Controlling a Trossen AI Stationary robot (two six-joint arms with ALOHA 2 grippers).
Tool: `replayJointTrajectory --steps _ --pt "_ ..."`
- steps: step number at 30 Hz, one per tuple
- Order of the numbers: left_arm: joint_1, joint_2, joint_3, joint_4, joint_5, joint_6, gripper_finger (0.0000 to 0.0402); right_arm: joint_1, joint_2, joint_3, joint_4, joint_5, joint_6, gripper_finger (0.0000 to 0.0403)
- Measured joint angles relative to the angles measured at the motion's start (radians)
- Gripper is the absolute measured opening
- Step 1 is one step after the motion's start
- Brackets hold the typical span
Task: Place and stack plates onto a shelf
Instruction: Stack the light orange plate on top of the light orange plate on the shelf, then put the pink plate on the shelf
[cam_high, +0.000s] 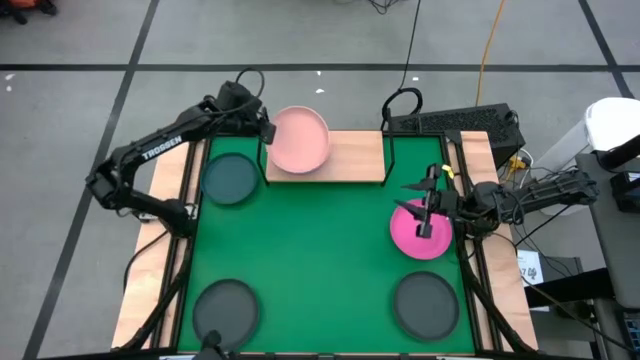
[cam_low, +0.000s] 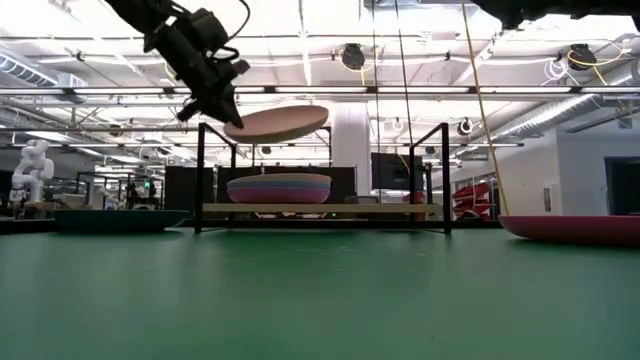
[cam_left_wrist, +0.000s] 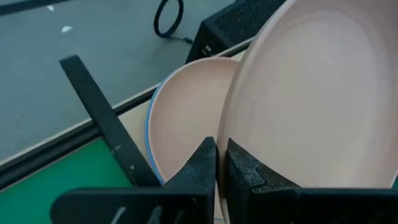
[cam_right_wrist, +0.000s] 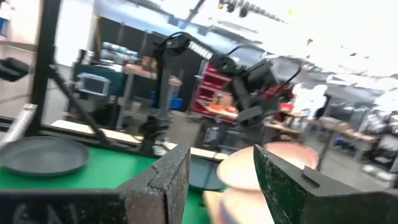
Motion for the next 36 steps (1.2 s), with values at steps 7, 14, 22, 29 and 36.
replayJointTrajectory --steps 7,14,22,29,36 --pt "-0.006 0.054 0.0 0.094 -0.003 0.004 0.0072 -0.001 0.0 0.0 0.073 -0.001 -0.059 0.016" --pt "-0.001 0.071 0.0 0.107 -0.009 0.006 0.0122 -0.001 0.0 0.0 0.109 -0.004 -0.042 0.016" --pt "-0.018 -0.05 0.05 0.088 0.051 0.098 0.0128 -0.001 0.028 0.0 0.075 -0.001 0.032 0.016" --pt "-0.195 -0.309 -0.018 0.201 -0.069 0.173 0.0128 -0.001 0.065 0.0 0.042 0.001 0.073 0.016" --pt "-0.483 -0.533 -0.407 0.657 -0.282 0.114 0.0129 -0.001 0.071 0.015 -0.085 0.051 0.149 0.016"
